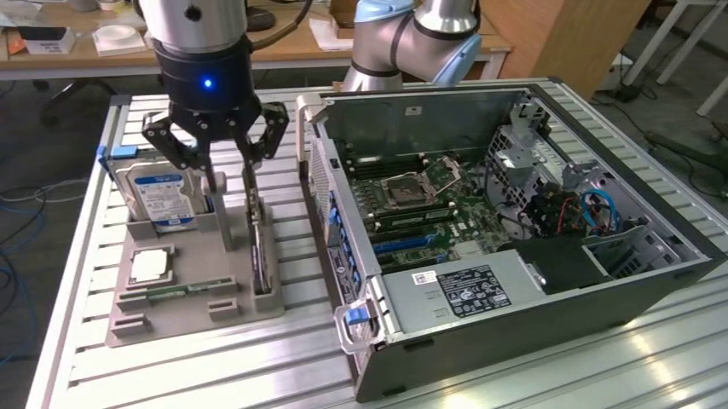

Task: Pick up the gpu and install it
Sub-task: 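Pick up the gpu and move the gpu toward the slot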

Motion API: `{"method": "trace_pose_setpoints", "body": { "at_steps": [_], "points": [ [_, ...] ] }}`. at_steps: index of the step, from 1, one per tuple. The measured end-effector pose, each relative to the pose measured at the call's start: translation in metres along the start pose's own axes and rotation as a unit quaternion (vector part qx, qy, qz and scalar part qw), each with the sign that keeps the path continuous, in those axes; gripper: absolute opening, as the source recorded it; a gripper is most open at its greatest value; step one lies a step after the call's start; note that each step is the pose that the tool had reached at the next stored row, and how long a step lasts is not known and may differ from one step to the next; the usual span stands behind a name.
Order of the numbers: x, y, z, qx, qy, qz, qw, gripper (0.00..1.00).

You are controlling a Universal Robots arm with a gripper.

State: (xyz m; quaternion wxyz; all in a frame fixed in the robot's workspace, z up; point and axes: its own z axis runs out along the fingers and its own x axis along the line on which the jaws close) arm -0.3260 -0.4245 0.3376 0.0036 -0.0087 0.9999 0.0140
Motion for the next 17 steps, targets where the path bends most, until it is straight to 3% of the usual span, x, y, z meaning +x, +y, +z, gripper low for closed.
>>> {"method": "trace_pose_setpoints", "body": {
  "at_steps": [13, 17],
  "points": [
    [0.0, -0.011, 0.0177, 0.0, 0.0002, 0.0, 1.0, 0.47],
    [0.0, -0.0113, 0.0223, -0.0001, 0.0042, 0.0, 1.0, 0.47]
  ]
}}
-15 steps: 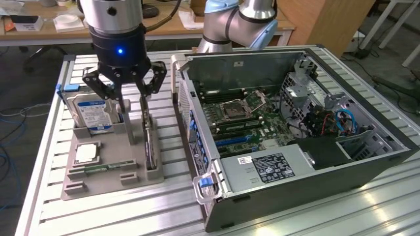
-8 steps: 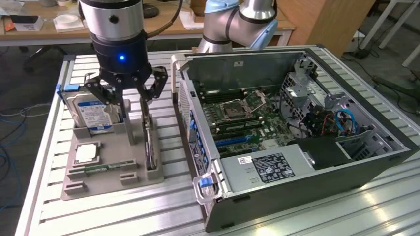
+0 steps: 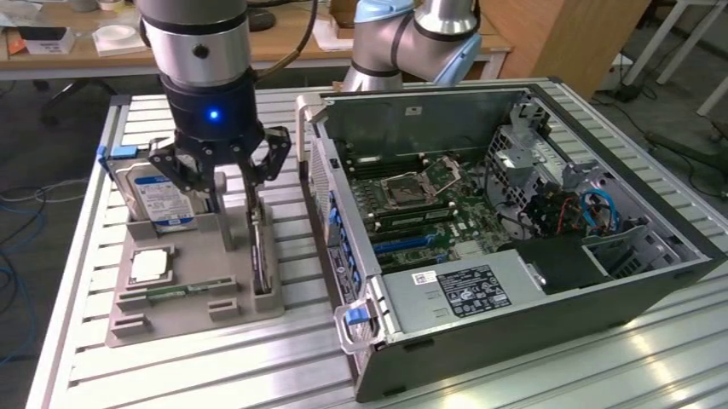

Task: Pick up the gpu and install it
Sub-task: 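Pick up the gpu and move the gpu toward the slot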

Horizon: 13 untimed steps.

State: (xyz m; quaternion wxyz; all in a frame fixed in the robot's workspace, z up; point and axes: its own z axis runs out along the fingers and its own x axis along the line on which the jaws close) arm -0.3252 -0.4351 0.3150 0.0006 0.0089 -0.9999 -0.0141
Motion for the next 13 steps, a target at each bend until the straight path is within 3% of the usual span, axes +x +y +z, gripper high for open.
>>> {"method": "trace_pose_setpoints", "body": {
  "at_steps": [7, 13],
  "points": [
    [-0.006, -0.0034, 0.0052, 0.0, 0.0007, 0.0, 1.0, 0.47],
    [-0.006, -0.0098, 0.0158, 0.0, 0.0005, 0.0, 1.0, 0.47]
  ]
}}
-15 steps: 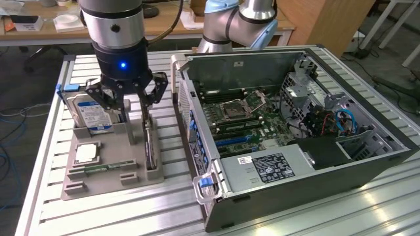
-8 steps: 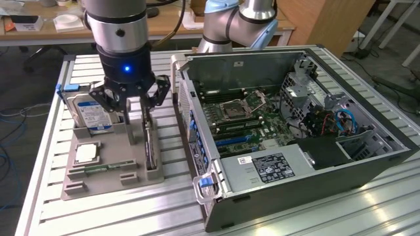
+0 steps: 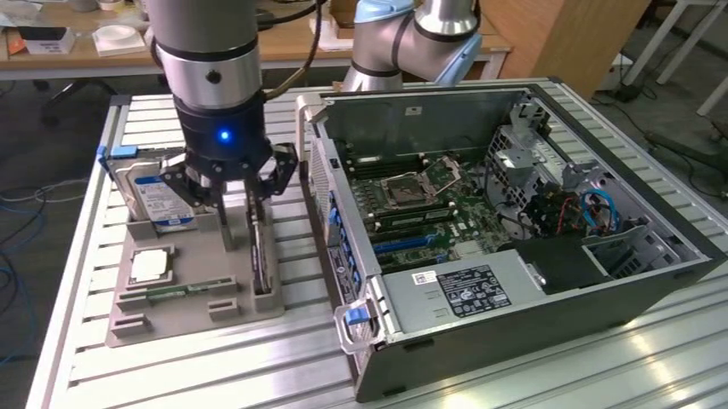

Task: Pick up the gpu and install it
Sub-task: 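Pick up the gpu and move the gpu toward the slot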

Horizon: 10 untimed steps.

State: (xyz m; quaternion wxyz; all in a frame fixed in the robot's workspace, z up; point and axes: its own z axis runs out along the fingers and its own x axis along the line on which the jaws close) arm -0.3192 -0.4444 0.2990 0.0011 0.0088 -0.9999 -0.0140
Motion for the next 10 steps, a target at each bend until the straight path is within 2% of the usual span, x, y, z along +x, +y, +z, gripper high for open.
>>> {"method": "trace_pose_setpoints", "body": {
  "at_steps": [10],
  "points": [
    [-0.01, -0.0046, 0.0145, -0.0001, -0.0007, 0.002, 1.0, 0.47]
  ]
}}
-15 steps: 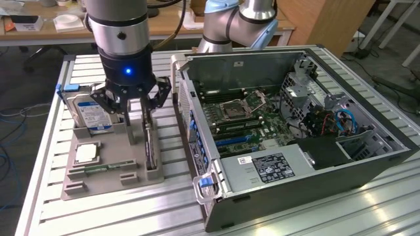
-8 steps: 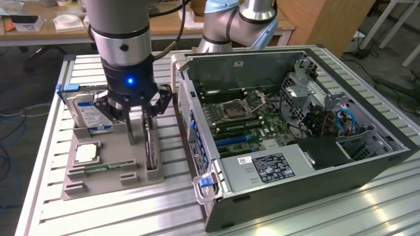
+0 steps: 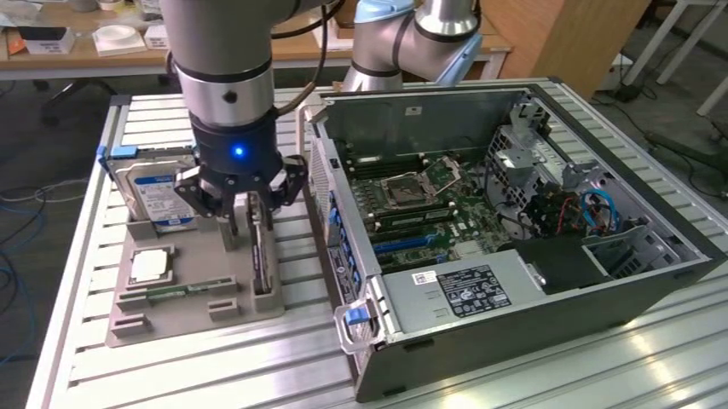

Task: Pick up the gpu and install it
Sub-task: 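Pick up the gpu and move the gpu toward the slot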

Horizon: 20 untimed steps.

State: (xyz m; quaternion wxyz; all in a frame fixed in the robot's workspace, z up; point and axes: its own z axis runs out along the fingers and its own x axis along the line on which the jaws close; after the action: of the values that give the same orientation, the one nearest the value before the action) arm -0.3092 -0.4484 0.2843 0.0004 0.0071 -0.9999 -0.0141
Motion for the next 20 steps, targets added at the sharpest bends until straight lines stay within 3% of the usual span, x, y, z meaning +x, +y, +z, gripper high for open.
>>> {"method": "trace_pose_setpoints", "body": {
  "at_steps": [11, 16, 20],
  "points": [
    [0.0, -0.0008, 0.0183, 0.0, 0.0, 0.002, 1.0, 0.47],
    [0.0, -0.001, 0.0254, 0.0, -0.0007, 0.025, 0.9997, 0.47],
    [0.0, -0.0011, 0.0295, 0.0, -0.0007, 0.025, 0.9997, 0.47]
  ]
}}
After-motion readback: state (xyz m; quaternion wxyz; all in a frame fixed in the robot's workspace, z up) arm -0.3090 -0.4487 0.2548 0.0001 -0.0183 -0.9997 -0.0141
